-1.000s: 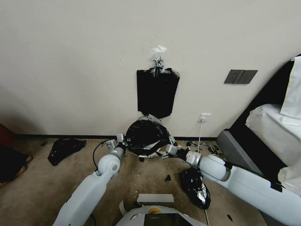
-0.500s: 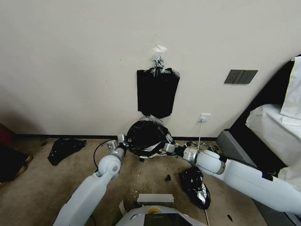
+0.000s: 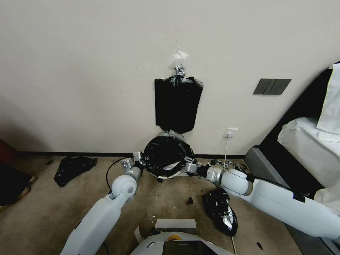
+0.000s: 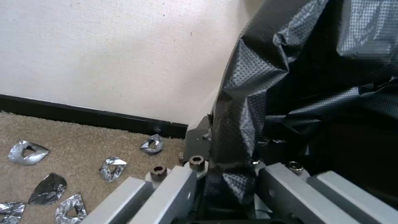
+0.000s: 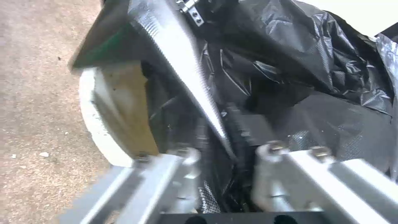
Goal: Place a trash bag onto the trash bin.
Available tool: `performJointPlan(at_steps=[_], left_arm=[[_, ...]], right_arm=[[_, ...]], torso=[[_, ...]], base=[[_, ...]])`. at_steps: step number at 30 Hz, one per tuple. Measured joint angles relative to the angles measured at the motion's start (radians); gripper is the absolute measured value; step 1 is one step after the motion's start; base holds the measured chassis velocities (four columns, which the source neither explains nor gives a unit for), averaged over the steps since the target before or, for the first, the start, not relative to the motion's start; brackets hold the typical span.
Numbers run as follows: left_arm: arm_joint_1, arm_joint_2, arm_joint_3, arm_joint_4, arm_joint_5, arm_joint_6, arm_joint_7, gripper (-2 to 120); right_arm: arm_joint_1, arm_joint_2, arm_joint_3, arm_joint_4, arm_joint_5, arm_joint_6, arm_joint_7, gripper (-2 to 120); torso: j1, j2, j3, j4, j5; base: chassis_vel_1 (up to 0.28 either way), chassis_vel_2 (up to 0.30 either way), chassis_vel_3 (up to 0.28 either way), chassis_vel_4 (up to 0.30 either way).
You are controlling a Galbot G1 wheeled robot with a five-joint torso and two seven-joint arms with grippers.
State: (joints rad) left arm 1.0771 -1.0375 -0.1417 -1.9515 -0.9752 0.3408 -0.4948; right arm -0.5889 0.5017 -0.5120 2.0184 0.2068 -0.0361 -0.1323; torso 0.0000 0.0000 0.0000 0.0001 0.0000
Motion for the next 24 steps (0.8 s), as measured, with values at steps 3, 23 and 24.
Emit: performJointPlan(at_steps=[3,23,24], left_arm=[[-0.004,-0.004,0.000,0.005,0.000,0.000,0.000,0],[-0.032,-0.018,-0.005,0.008,-0.056,-0.002,-0.028,0],[-0.036,-0.019,-0.007,0.007,-0.067,-0.002,-0.036,0]], right_arm=[[-0.022,-0.003,0.016,0.000,0.001,0.013,-0.006,8],[-0.156,-0.045,0.101,0.035,0.023,0.088,-0.055,6],[-0.168,-0.049,0.102,0.037,0.022,0.090,-0.057,6]], torso=[[0.000,0.000,0.000,-0.0001,0.0000],[0.000,0.000,0.000,-0.0002,0.0000],[0.000,0.000,0.000,-0.0001,0.0000]], base=[[0.000,0.000,0.000,0.000],[0.000,0.000,0.000,0.000],[0.000,0.000,0.000,0.000]])
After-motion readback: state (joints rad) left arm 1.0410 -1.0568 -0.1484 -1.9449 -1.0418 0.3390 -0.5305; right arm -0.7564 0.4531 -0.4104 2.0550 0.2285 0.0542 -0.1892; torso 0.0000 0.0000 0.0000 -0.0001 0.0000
